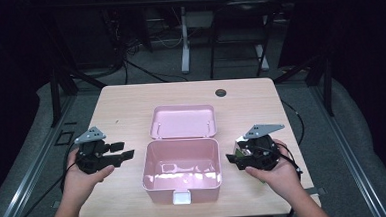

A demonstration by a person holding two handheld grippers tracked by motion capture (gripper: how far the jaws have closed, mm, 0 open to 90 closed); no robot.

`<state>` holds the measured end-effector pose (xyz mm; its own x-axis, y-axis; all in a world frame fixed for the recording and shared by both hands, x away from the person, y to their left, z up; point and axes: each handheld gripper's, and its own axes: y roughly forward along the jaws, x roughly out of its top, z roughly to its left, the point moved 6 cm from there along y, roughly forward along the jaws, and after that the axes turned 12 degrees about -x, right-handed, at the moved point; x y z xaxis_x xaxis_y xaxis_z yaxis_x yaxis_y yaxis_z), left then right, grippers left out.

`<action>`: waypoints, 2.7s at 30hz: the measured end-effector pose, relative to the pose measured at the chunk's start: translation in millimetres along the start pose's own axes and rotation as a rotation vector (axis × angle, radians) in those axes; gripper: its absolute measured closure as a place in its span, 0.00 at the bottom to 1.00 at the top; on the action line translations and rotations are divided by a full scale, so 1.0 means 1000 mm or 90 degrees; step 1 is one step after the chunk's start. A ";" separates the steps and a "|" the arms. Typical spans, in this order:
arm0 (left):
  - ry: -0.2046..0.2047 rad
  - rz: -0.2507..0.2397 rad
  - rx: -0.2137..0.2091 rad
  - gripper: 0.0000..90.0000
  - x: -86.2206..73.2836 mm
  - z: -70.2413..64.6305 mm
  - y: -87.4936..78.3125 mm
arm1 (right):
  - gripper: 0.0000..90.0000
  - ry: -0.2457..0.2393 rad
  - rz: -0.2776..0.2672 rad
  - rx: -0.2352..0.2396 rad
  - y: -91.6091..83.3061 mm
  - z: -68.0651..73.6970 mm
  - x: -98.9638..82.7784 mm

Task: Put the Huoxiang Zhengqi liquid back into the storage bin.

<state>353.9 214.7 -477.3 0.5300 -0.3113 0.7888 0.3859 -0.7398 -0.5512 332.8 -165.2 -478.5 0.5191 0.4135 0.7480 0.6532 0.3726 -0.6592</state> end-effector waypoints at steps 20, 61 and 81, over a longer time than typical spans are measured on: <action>-0.009 0.000 0.006 0.51 -0.001 0.001 -0.003 | 0.41 -0.006 0.058 -0.004 0.005 -0.019 -0.002; -0.008 0.013 0.005 0.53 -0.003 0.003 -0.003 | 0.50 -0.014 0.258 -0.066 0.023 -0.064 -0.003; -0.007 0.015 0.008 0.53 -0.004 0.004 -0.003 | 0.50 -0.027 0.339 -0.065 0.036 -0.063 -0.010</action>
<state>354.3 220.5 -480.0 0.5477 -0.3217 0.7723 0.3819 -0.7252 -0.5729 386.0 -208.7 -504.6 0.7714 0.5572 0.3073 0.3575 0.0201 -0.9337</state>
